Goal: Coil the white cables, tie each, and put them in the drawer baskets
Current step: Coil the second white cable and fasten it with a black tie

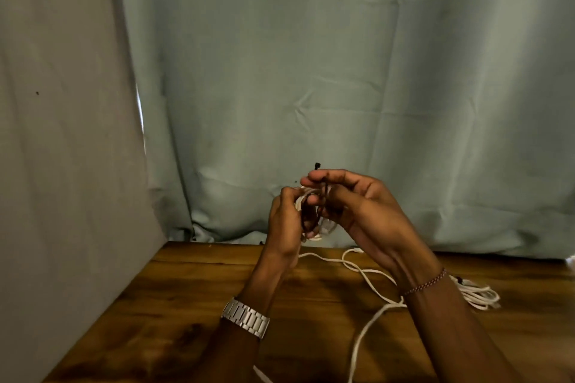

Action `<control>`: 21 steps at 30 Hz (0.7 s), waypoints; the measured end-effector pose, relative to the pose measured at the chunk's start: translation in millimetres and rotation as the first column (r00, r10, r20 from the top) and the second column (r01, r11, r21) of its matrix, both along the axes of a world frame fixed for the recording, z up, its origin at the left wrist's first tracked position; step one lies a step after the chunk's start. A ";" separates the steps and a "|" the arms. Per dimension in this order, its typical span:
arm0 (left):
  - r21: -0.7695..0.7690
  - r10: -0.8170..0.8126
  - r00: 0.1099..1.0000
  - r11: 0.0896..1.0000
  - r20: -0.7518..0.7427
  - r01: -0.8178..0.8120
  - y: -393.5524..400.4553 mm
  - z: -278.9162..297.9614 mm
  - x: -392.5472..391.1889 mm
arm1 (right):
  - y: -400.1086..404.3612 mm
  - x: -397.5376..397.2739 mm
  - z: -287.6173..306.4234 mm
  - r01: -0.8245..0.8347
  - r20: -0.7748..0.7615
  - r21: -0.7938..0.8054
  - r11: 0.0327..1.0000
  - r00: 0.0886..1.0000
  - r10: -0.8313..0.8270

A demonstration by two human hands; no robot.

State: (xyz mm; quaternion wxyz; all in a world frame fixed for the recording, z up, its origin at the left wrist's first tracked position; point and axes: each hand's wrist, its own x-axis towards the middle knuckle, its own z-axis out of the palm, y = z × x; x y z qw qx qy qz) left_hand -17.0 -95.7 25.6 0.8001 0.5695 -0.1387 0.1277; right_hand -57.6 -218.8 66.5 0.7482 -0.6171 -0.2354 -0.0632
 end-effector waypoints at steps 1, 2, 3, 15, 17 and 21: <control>0.004 0.010 1.000 1.000 0.010 -0.010 3.2 0.7 1.2 | 3.2 3.4 0.5 0.013 0.036 -0.038 0.999 0.999 -0.012; 0.009 0.019 1.000 1.000 0.018 -0.019 6.3 1.0 2.5 | 5.3 5.8 0.5 0.039 0.074 -0.076 0.996 0.997 -0.034; 0.012 0.033 0.999 0.999 0.021 -0.033 10.1 1.0 4.9 | 7.3 9.1 0.2 0.077 0.115 -0.109 0.991 0.991 -0.064; 0.040 0.046 0.999 0.998 0.021 -0.047 42.0 3.1 22.3 | 17.8 27.5 -9.5 0.286 0.311 -0.333 0.898 0.933 -0.182; 0.058 0.067 0.997 0.996 0.026 -0.068 43.7 3.4 22.3 | 18.9 28.5 -10.4 0.318 0.315 -0.333 0.888 0.925 -0.214; 0.055 0.070 0.997 0.996 0.043 -0.072 45.8 6.4 19.9 | 20.0 32.8 -13.6 0.412 0.348 -0.371 0.832 0.893 -0.287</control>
